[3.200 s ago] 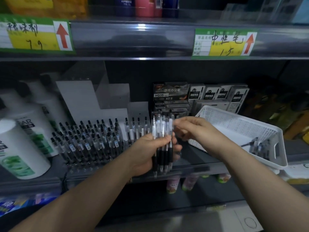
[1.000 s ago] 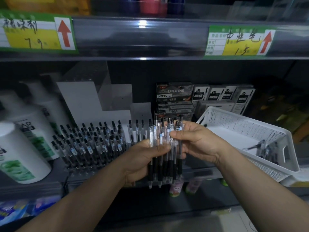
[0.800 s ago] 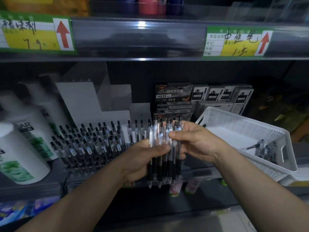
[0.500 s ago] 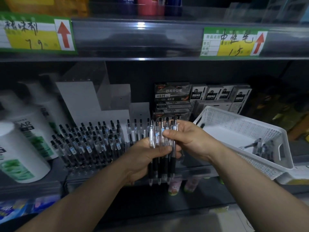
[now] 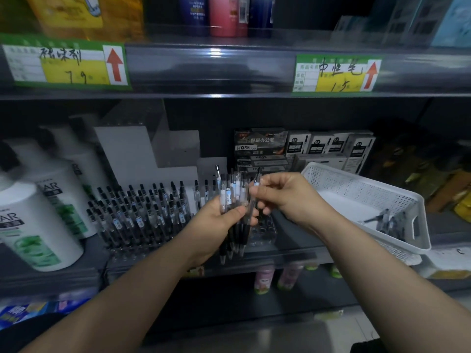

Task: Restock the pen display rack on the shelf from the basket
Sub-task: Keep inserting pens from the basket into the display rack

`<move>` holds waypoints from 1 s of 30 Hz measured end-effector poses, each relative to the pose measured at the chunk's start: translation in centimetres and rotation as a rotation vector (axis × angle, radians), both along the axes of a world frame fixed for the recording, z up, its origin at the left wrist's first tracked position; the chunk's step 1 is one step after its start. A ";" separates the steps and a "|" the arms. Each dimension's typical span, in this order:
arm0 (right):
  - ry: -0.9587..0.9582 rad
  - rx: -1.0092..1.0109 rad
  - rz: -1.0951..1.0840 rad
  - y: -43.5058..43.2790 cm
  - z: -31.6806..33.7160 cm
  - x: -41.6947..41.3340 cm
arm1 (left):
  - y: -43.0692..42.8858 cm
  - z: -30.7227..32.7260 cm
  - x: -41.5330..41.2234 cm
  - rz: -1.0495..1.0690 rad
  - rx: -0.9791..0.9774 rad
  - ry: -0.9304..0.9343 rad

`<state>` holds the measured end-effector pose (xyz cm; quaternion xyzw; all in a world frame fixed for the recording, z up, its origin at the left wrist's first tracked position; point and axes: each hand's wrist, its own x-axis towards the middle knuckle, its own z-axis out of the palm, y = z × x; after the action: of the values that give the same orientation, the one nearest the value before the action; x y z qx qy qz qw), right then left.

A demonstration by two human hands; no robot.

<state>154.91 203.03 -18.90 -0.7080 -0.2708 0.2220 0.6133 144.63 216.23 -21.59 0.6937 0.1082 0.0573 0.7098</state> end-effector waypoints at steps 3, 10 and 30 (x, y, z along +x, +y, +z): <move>-0.005 0.096 -0.026 -0.1 0.8 -0.1 | 0.4 0.8 -0.2 0.116 0.075 -0.029; -0.194 0.098 -0.381 -2.9 3.0 2.1 | 3.8 2.5 -1.6 0.385 0.186 -0.154; -0.249 -0.066 -0.226 7.2 -2.6 -1.8 | 7.4 2.0 -4.7 0.520 0.370 -0.191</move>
<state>153.13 210.27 -21.46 -0.7756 -0.2560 0.0711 0.5726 139.98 223.67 -19.58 0.7515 0.2025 0.3201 0.5402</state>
